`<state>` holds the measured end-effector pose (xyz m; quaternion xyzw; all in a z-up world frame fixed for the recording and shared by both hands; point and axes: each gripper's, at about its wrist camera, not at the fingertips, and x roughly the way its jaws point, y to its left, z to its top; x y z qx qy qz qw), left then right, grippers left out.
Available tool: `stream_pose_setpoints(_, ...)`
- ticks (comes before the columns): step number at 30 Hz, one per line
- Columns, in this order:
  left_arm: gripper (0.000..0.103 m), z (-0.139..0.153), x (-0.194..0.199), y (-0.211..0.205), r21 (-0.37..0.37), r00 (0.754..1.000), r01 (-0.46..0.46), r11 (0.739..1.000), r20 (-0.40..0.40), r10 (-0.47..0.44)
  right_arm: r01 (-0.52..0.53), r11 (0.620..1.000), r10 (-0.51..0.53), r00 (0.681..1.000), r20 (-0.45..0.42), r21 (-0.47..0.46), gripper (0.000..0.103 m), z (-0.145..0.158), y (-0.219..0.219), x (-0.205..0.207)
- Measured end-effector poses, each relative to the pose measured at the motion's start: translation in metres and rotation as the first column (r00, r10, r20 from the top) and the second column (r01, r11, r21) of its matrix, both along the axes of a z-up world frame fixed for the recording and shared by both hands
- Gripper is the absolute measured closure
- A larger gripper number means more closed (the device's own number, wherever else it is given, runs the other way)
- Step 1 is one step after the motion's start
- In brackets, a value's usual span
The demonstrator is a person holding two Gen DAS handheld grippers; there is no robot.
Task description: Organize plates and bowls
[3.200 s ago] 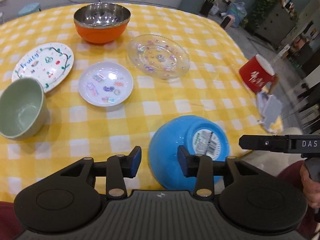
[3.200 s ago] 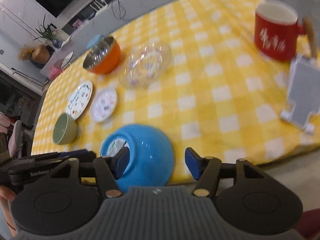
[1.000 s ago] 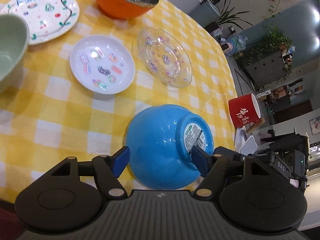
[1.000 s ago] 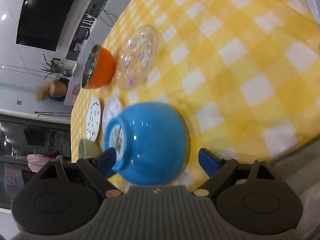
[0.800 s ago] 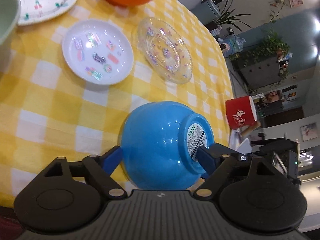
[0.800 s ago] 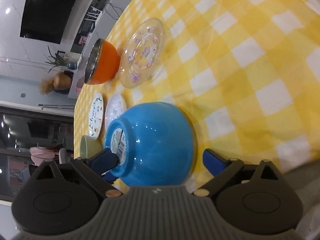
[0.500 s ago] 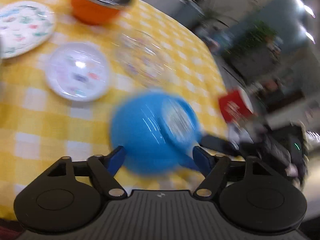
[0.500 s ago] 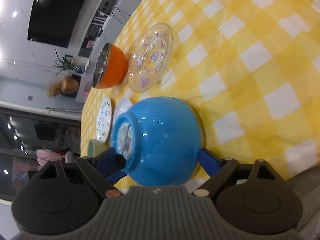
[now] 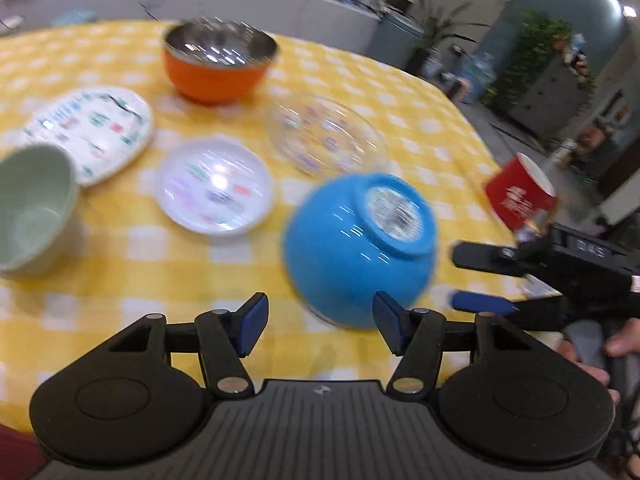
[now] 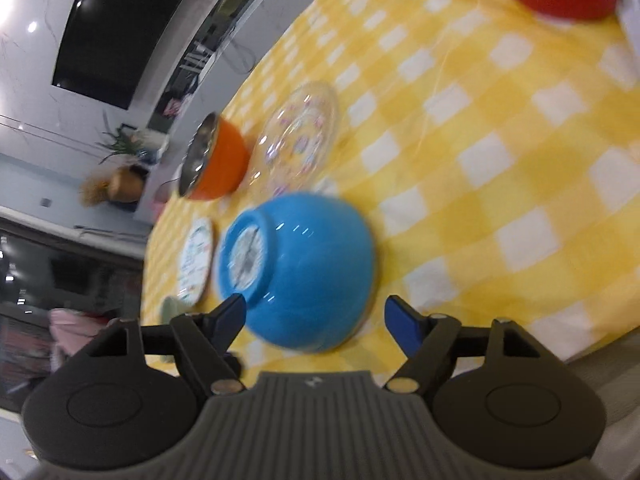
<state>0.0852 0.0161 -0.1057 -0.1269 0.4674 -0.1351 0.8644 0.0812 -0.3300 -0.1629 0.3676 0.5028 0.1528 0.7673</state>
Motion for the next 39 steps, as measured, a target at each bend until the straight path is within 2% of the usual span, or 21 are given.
stream_pose_setpoints(2, 0.034, 0.005, 0.008, 0.002, 0.01, 0.999, -0.034, 0.999, 0.028, 0.034, -0.002, 1.0, 0.002, 1.0, 0.003, -0.021, 0.026, 0.001, -0.001, 0.007)
stream_pose_setpoints(4, 0.031, 0.009, 0.019, 0.0, 0.012, 0.997, -0.042, 0.999, 0.059, 0.041, -0.008, 0.998, 0.011, 0.999, 0.051, -0.058, 0.022, 0.008, 0.001, 0.015)
stream_pose_setpoints(5, 0.031, 0.009, 0.023, 0.001, 0.006, 0.997, -0.034, 0.999, 0.073, 0.033, -0.021, 0.997, 0.027, 0.997, 0.077, -0.071, 0.017, 0.011, 0.004, 0.02)
stream_pose_setpoints(9, 0.031, 0.016, 0.042, -0.009, -0.034, 0.989, 0.025, 0.999, 0.148, -0.02, -0.09, 0.992, 0.104, 0.978, 0.181, -0.088, 0.017, 0.017, 0.021, 0.042)
stream_pose_setpoints(10, 0.036, 0.018, 0.046, -0.014, -0.027, 0.986, 0.053, 0.998, 0.16, -0.048, -0.106, 0.99, 0.122, 0.972, 0.2, -0.089, 0.017, 0.018, 0.025, 0.047)
stream_pose_setpoints(11, 0.035, 0.017, 0.052, -0.019, 0.015, 0.986, 0.049, 0.999, 0.16, -0.051, -0.118, 0.989, 0.135, 0.969, 0.206, -0.093, 0.016, 0.017, 0.03, 0.05)
stream_pose_setpoints(13, 0.035, 0.011, 0.06, -0.027, 0.093, 0.987, 0.068, 0.993, 0.136, -0.08, -0.132, 0.984, 0.152, 0.975, 0.165, -0.123, 0.016, 0.011, 0.037, 0.06)
stream_pose_setpoints(14, 0.034, 0.007, 0.059, -0.026, 0.088, 0.988, 0.067, 0.994, 0.133, -0.078, -0.137, 0.982, 0.155, 0.979, 0.135, -0.129, 0.016, 0.004, 0.039, 0.063)
stream_pose_setpoints(16, 0.036, 0.003, 0.057, -0.021, 0.045, 0.99, 0.053, 0.998, 0.126, -0.058, -0.125, 0.989, 0.131, 0.988, 0.084, -0.076, 0.016, -0.008, 0.034, 0.063)
stream_pose_setpoints(19, 0.044, 0.005, 0.057, -0.015, -0.013, 0.995, 0.079, 0.997, 0.064, -0.078, -0.137, 0.989, 0.138, 0.99, 0.028, -0.056, 0.017, -0.013, 0.031, 0.058)
stream_pose_setpoints(24, 0.041, 0.004, 0.042, -0.018, -0.006, 0.992, 0.109, 0.994, 0.068, -0.108, -0.176, 0.984, 0.176, 0.983, -0.049, 0.0, 0.019, -0.012, 0.035, 0.033)
stream_pose_setpoints(27, 0.039, 0.004, 0.038, -0.012, -0.063, 0.993, 0.119, 0.991, 0.03, -0.118, -0.163, 0.985, 0.168, 0.982, -0.084, 0.063, 0.021, -0.016, 0.038, 0.023)
stream_pose_setpoints(29, 0.039, 0.005, 0.039, -0.008, -0.096, 0.994, 0.112, 0.989, 0.015, -0.111, -0.159, 0.987, 0.159, 0.985, -0.062, 0.005, 0.022, -0.009, 0.041, 0.021)
stream_pose_setpoints(31, 0.039, 0.01, 0.041, -0.006, -0.085, 0.994, 0.101, 0.991, 0.04, -0.098, -0.163, 0.984, 0.163, 0.987, -0.003, -0.071, 0.022, 0.003, 0.042, 0.021)
stream_pose_setpoints(35, 0.03, 0.015, 0.054, -0.01, -0.074, 0.992, 0.097, 0.993, 0.093, -0.09, -0.117, 0.988, 0.127, 0.987, 0.096, -0.097, 0.021, 0.025, 0.034, 0.037)
stream_pose_setpoints(37, 0.03, 0.01, 0.064, -0.014, -0.081, 0.992, 0.103, 0.991, 0.087, -0.096, -0.085, 0.986, 0.102, 0.988, 0.116, -0.143, 0.021, 0.024, 0.033, 0.049)
stream_pose_setpoints(39, 0.032, 0.0, 0.07, -0.02, -0.077, 0.994, 0.095, 0.992, 0.059, -0.091, -0.1, 0.98, 0.119, 0.987, 0.106, -0.173, 0.021, 0.012, 0.037, 0.062)
